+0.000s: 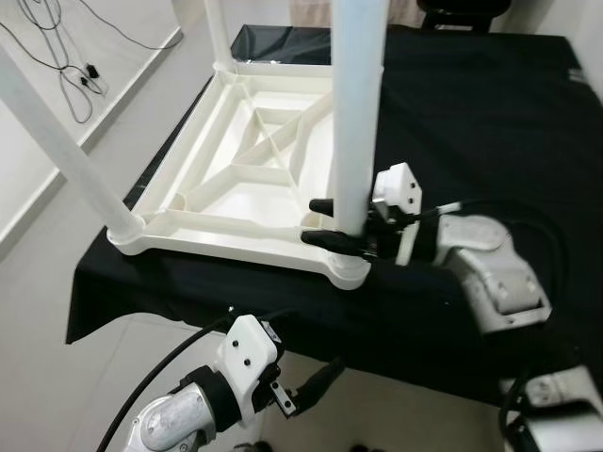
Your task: Building children table
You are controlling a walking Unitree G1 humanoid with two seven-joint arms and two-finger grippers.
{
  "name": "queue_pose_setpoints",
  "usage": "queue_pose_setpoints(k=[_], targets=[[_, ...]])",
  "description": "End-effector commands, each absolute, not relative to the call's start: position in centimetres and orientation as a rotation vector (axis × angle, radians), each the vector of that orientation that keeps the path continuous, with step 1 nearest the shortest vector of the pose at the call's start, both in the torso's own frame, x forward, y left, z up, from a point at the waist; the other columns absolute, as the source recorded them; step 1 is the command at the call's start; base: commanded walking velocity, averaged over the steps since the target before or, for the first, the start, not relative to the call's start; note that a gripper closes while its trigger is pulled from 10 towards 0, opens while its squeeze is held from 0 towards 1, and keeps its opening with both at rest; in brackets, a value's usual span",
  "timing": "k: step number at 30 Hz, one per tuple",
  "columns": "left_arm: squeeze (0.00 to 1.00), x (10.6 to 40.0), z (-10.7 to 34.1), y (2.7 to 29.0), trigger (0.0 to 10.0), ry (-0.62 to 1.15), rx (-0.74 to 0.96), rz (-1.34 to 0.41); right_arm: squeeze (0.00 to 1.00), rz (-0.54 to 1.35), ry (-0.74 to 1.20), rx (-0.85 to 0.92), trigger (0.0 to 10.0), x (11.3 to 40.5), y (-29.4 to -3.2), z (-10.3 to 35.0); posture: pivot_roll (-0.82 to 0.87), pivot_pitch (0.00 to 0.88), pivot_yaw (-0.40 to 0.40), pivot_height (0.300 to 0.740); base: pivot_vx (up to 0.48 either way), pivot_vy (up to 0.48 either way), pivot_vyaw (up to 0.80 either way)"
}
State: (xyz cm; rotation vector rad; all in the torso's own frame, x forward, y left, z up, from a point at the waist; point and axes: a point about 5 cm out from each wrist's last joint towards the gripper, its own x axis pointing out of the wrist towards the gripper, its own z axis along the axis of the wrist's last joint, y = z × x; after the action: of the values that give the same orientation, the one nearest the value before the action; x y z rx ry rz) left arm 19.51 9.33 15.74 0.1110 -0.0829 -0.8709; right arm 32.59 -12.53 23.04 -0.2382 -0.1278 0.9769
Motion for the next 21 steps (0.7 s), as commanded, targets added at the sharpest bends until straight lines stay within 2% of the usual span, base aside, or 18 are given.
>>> queue_pose_setpoints(k=[1, 3, 6, 12, 21], targets=[[0.00, 19.2, 15.1, 9.5, 10.0, -0.055, 0.112, -0.867, 0.00, 0.309, 0.106, -0.142, 10.0, 31.1, -16.9, 17.5, 0.05, 0.263, 0.004, 0.740, 0.000, 0.000, 0.00], [0.00, 19.3, 15.1, 9.6, 10.0, -0.054, 0.111, -0.865, 0.00, 0.152, 0.142, -0.129, 10.0, 28.5, -17.5, 15.7, 0.03, 0.258, 0.017, 0.740, 0.000, 0.000, 0.00], [0.00, 19.4, 15.0, 9.7, 10.0, -0.052, 0.111, -0.868, 0.00, 0.123, 0.149, -0.116, 10.0, 27.7, -17.1, 15.0, 0.04, 0.252, 0.023, 0.740, 0.000, 0.000, 0.00], [0.00, 19.6, 14.9, 9.7, 10.0, -0.049, 0.115, -0.879, 0.00, 0.102, 0.112, -0.085, 10.0, 28.4, -15.9, 15.5, 0.03, 0.248, 0.033, 0.740, 0.000, 0.000, 0.00], [0.00, 19.9, 15.0, 9.8, 10.0, -0.055, 0.116, -0.873, 0.00, 0.062, 0.110, -0.063, 10.0, 27.9, -14.7, 16.1, 0.03, 0.252, 0.036, 0.740, 0.000, 0.000, 0.00]])
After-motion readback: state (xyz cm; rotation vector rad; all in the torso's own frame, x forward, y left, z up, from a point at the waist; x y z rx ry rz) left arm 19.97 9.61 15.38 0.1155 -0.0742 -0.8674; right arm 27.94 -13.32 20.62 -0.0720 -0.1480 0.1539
